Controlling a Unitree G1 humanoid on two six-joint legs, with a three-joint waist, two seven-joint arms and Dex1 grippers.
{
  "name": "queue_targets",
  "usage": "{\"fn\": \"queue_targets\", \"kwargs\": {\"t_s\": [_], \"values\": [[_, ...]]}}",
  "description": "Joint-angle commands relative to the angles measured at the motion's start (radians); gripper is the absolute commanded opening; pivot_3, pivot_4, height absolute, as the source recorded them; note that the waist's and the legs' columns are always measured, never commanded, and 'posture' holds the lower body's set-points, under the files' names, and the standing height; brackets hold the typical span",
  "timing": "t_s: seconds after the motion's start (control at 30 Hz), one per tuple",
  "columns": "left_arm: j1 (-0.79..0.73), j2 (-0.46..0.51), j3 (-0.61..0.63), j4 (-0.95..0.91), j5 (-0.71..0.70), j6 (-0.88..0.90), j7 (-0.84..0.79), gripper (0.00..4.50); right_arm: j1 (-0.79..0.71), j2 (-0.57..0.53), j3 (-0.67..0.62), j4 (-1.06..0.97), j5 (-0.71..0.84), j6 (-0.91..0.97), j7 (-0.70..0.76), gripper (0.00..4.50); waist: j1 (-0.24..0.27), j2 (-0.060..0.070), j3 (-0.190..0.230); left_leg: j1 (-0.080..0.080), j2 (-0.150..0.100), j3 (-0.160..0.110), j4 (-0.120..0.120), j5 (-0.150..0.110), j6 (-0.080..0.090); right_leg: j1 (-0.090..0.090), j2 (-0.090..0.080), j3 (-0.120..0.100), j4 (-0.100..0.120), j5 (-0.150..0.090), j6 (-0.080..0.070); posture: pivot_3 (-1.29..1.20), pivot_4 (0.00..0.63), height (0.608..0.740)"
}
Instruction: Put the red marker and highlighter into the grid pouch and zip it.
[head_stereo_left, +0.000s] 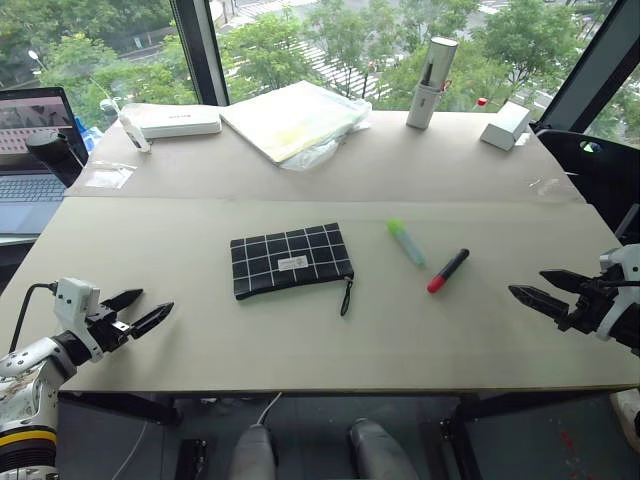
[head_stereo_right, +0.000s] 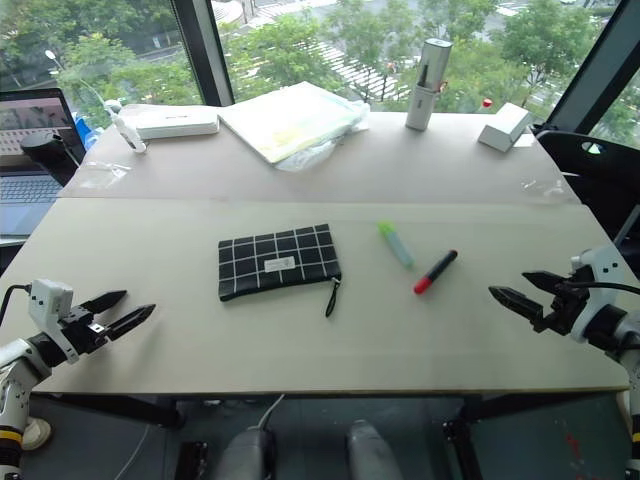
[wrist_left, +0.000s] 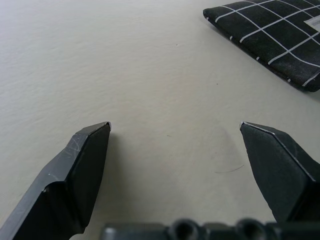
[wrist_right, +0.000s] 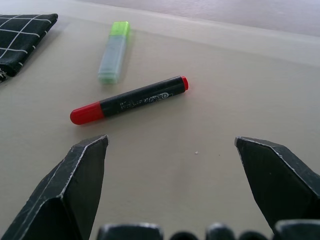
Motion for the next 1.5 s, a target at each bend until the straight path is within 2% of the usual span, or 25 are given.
{"fn": "queue_targets", "kwargs": {"t_s": [0.03,0.13,0.37,0.5,0.53,0.63,0.77,0.8,0.93,1.03,1.17,1.27,1.4,1.5], "values": [[-0.028,-0.003,-0.001,-0.026,-0.002,0.012,0.022,4.50,-0.007,0.004,-0.004,-0.036,0.005,-0.002,-0.009,4.48,0.000,0.000,0.000,0.000,0.000,0.000,0.000,0.000,0.000,0.000,0.000,0.000,0.000,0.000,0.000,0.00,0.150,0.739],[-0.035,-0.005,0.002,-0.129,-0.028,0.042,0.033,4.50,-0.011,0.019,0.014,-0.050,0.003,0.003,-0.019,4.48,0.003,0.000,0.000,0.000,0.000,0.000,0.000,0.000,0.000,0.000,0.000,0.000,0.000,0.000,0.000,0.00,0.150,0.739],[-0.033,-0.006,0.008,-0.213,-0.043,0.092,0.052,4.50,-0.019,0.027,0.028,-0.051,0.001,-0.007,-0.028,4.48,0.006,0.000,0.000,-0.001,0.000,0.000,0.000,0.000,0.000,0.000,0.000,0.000,0.000,0.001,-0.001,0.00,0.150,0.739],[-0.033,0.009,-0.007,-0.226,-0.033,0.069,0.012,4.50,-0.060,0.048,0.027,-0.060,0.024,0.010,-0.048,4.48,0.006,0.000,0.000,-0.001,0.000,0.000,0.000,0.000,0.000,0.000,0.000,0.000,0.000,0.001,-0.001,0.00,0.150,0.739],[-0.038,0.018,-0.021,-0.215,-0.021,0.051,-0.012,4.50,-0.076,0.055,0.029,-0.069,0.035,0.021,-0.050,3.97,0.006,0.000,0.000,0.000,0.000,0.000,0.000,0.000,0.000,0.000,0.000,0.000,0.000,0.001,-0.001,0.00,0.150,0.739],[-0.058,0.046,-0.061,-0.162,0.027,-0.037,-0.084,4.50,-0.114,0.073,0.056,-0.112,0.053,0.051,-0.041,3.21,0.005,0.000,0.000,0.000,0.000,0.000,0.000,0.000,0.000,0.000,0.000,0.000,0.000,0.001,-0.001,0.00,0.150,0.739],[-0.105,0.066,-0.132,-0.136,0.134,-0.223,-0.119,4.50,-0.191,0.126,0.171,-0.253,0.105,0.131,-0.024,1.77,0.005,0.000,0.000,0.000,0.000,0.000,0.000,0.000,0.000,0.000,0.000,0.000,0.000,0.001,-0.002,0.00,0.150,0.739],[-0.119,0.068,-0.144,-0.126,0.148,-0.243,-0.121,4.50,-0.197,0.132,0.189,-0.270,0.111,0.142,-0.015,1.55,0.005,0.000,0.000,-0.001,0.000,0.000,0.000,0.000,0.000,0.000,0.000,0.000,0.000,0.001,-0.002,0.00,0.150,0.739],[-0.185,0.072,-0.213,-0.100,0.195,-0.271,-0.146,4.50,-0.253,0.200,0.327,-0.354,0.101,0.168,-0.013,0.15,0.016,0.000,0.000,-0.002,0.000,0.000,0.000,0.000,0.000,-0.001,0.000,0.000,0.000,0.002,-0.003,0.00,0.150,0.739],[-0.236,0.067,-0.257,-0.071,0.218,-0.298,-0.171,4.50,-0.361,0.305,0.438,-0.339,0.023,0.149,-0.096,0.07,0.018,0.000,0.000,-0.003,0.000,0.000,0.000,0.000,0.000,-0.003,0.000,0.000,0.001,0.002,-0.004,0.00,0.150,0.739],[-0.305,0.068,-0.318,0.001,0.266,-0.367,-0.204,4.50,-0.484,0.401,0.593,-0.211,-0.184,0.050,-0.205,0.07,0.022,0.000,0.000,-0.011,-0.001,0.000,0.004,0.001,-0.001,-0.015,0.000,0.000,0.012,0.001,-0.005,0.00,0.150,0.739],[-0.361,0.065,-0.364,0.069,0.310,-0.437,-0.230,4.50,-0.558,0.465,0.655,-0.135,-0.261,0.035,-0.252,0.07,0.027,0.000,0.000,-0.011,-0.001,0.000,0.004,0.001,-0.001,-0.016,0.000,0.000,0.014,0.000,-0.006,0.00,0.150,0.739],[-0.413,0.054,-0.406,0.141,0.351,-0.516,-0.238,4.50,-0.600,0.499,0.717,-0.058,-0.362,0.022,-0.290,0.07,0.028,0.000,0.000,-0.011,-0.001,0.000,0.004,0.001,-0.001,-0.016,0.000,0.000,0.015,0.000,-0.006,0.00,0.150,0.739],[-0.435,0.036,-0.426,0.167,0.363,-0.562,-0.239,4.50,-0.613,0.477,0.800,0.005,-0.492,-0.050,-0.310,0.07,0.028,0.000,0.000,-0.011,-0.001,0.000,0.005,0.001,-0.001,-0.016,0.000,0.000,0.015,0.000,-0.006,0.00,0.150,0.739]]}}
